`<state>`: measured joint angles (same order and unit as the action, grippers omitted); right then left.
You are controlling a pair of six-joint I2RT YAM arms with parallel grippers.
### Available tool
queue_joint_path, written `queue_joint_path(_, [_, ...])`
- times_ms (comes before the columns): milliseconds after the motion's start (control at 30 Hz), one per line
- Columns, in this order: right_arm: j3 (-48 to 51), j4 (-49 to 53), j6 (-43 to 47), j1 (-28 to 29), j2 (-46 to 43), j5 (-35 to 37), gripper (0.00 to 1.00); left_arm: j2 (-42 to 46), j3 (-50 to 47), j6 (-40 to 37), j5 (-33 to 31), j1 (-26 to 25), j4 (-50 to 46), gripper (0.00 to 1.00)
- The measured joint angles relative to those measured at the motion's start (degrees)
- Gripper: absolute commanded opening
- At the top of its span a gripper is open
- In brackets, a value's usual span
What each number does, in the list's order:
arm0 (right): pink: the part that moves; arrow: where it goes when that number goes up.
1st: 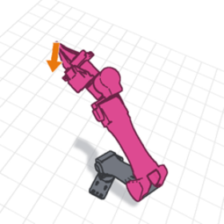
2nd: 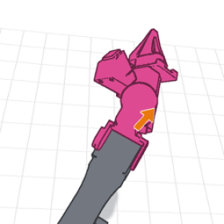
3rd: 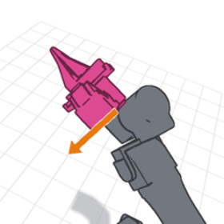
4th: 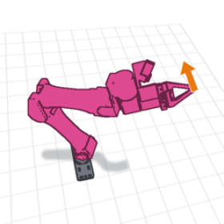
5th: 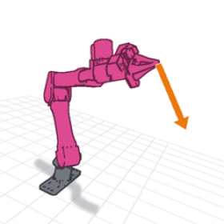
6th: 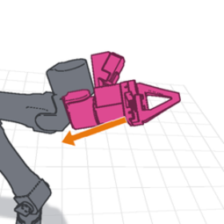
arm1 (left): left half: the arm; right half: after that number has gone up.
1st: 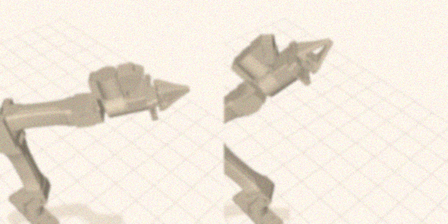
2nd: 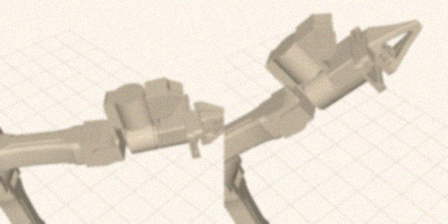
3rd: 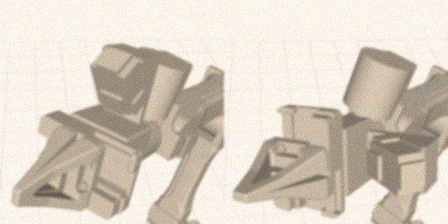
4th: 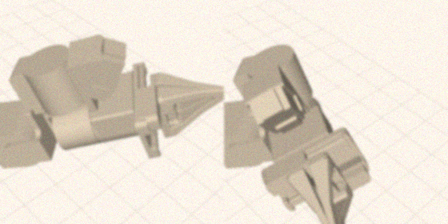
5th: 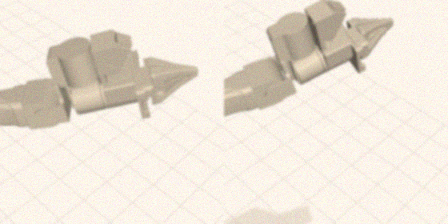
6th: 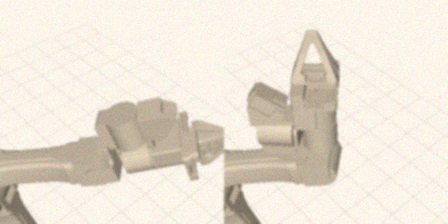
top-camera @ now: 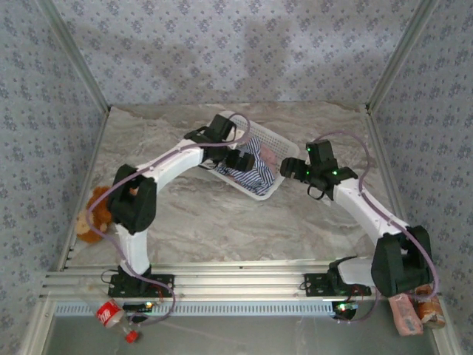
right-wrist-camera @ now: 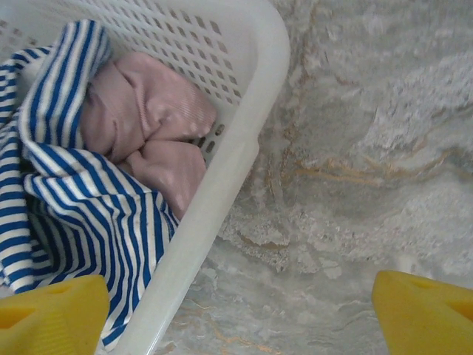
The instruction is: Fold and stack the tank tops
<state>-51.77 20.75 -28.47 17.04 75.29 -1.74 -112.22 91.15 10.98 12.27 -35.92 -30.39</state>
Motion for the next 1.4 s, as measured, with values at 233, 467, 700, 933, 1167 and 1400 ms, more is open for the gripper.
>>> queue_joint_path(233, [-3.63,0.24,-5.77,0.76,6.64,-0.09,0.75,-7.54,4.70,-0.72,-0.94,-1.03,-2.93,0.46])
queue_joint_path(467, [-5.75,-0.55,-9.46,1.36,11.45,-0.24,0.54,-8.28,7.56,-0.98,-1.36,-0.72,-5.44,0.04])
queue_joint_path(700, [-9.51,0.00,-11.52,1.86,15.52,0.26,0.25,-4.76,8.37,0.26,0.00,-0.28,-7.50,0.05])
queue_joint_path(933, [-13.68,2.19,-14.32,1.64,17.25,1.31,0.13,5.31,13.42,2.64,3.34,1.18,-10.58,0.07])
queue_joint_path(1167, [-17.25,4.83,-13.70,0.26,18.49,1.97,0.10,12.11,19.87,5.46,7.52,2.93,-13.40,0.13])
queue_joint_path(1400, [-17.86,5.44,-12.20,-2.32,18.47,1.97,0.10,14.23,19.85,6.67,9.62,3.67,-14.14,0.13])
